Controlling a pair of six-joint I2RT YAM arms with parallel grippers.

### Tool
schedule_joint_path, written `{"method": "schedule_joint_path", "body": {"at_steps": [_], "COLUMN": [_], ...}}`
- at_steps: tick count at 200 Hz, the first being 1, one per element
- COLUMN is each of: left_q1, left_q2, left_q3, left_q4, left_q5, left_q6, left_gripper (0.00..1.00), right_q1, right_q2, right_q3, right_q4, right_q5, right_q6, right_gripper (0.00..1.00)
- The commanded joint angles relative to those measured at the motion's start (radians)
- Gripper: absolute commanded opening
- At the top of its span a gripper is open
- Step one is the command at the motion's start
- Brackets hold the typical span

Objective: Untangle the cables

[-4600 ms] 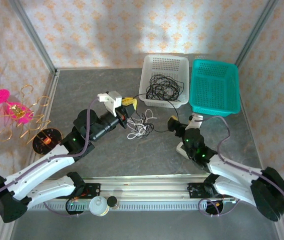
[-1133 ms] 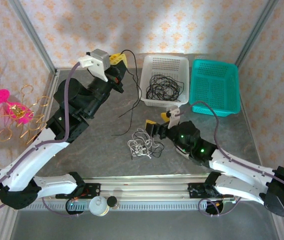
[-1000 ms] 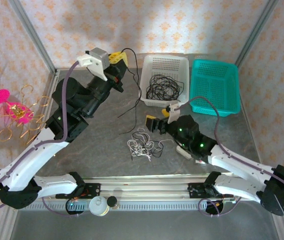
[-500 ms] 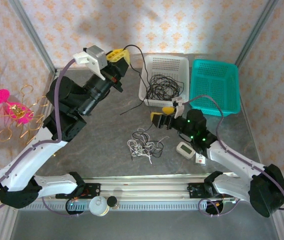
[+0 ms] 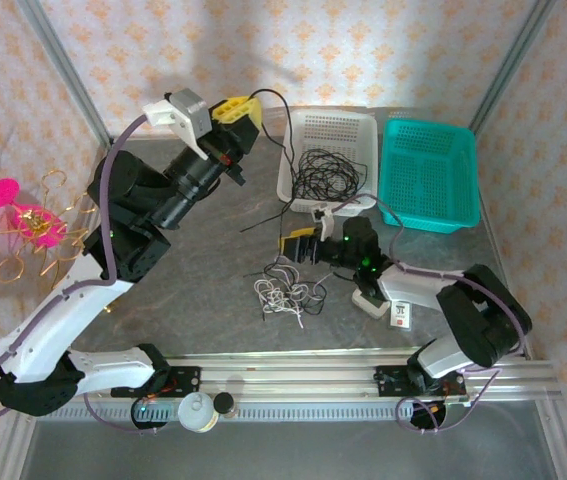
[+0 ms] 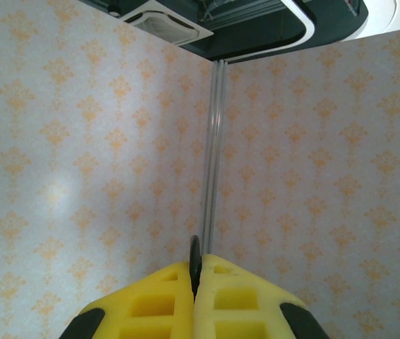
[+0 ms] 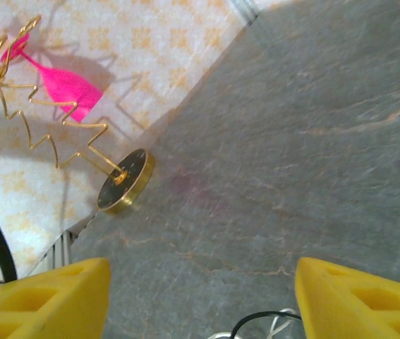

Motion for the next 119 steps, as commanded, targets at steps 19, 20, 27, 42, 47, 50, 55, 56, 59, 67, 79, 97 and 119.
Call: {"method": "schedule_joint_path", "body": {"at_steps": [19,20,27,42,47,50,55,56,59,67,79,97,119], "left_q1": [-0.007,-0.007,-0.007,-0.006,-0.006,-0.007,-0.007,-0.007,-0.006,-0.006,-0.007,-0.007,-0.007], "left_q2": [0.004,0.005,0.006,0.006,0.005,0.005,0.004,0.004,0.004,0.001,0.0,0.001,0.004], "left_q3": [0.041,0.042,0.044,0.052,0.054,0.055,0.056,0.057,0.057,0.056,0.054,0.051,0.048], "left_q4": [0.016,0.015,0.013,0.006,0.003,0.002,-0.001,-0.002,-0.002,-0.007,-0.011,-0.018,-0.023], "left_q5": [0.033,0.033,0.033,0.03,0.028,0.027,0.025,0.024,0.023,0.02,0.015,0.011,0.014], "left_q6": [-0.014,-0.014,-0.013,-0.011,-0.01,-0.01,-0.008,-0.008,-0.007,-0.005,-0.001,0.003,0.002], "left_gripper": [0.0,0.0,0.0,0.0,0.0,0.0,0.0,0.0,0.0,0.0,0.0,0.0,0.0], "right_q1": [0.028,0.028,0.027,0.02,0.015,0.013,0.008,0.006,0.003,-0.009,-0.038,-0.094,-0.136], "right_q2": [0.045,0.045,0.049,0.044,0.036,0.029,0.016,0.012,0.001,-0.032,-0.089,-0.189,-0.315], "right_q3": [0.039,0.039,0.036,0.031,0.031,0.028,0.023,0.02,0.013,-0.009,-0.043,-0.094,-0.145], "right_q4": [0.109,0.109,0.108,0.083,0.062,0.046,0.022,0.018,0.006,-0.025,-0.073,-0.129,-0.159], "right_q5": [0.03,0.032,0.049,0.069,0.084,0.099,0.125,0.131,0.146,0.189,0.229,0.215,0.159], "right_q6": [0.046,0.046,0.05,0.058,0.06,0.062,0.063,0.064,0.064,0.067,0.082,0.081,0.061], "right_gripper": [0.56,0.56,0.52,0.48,0.47,0.47,0.47,0.48,0.49,0.53,0.58,0.64,0.75]}}
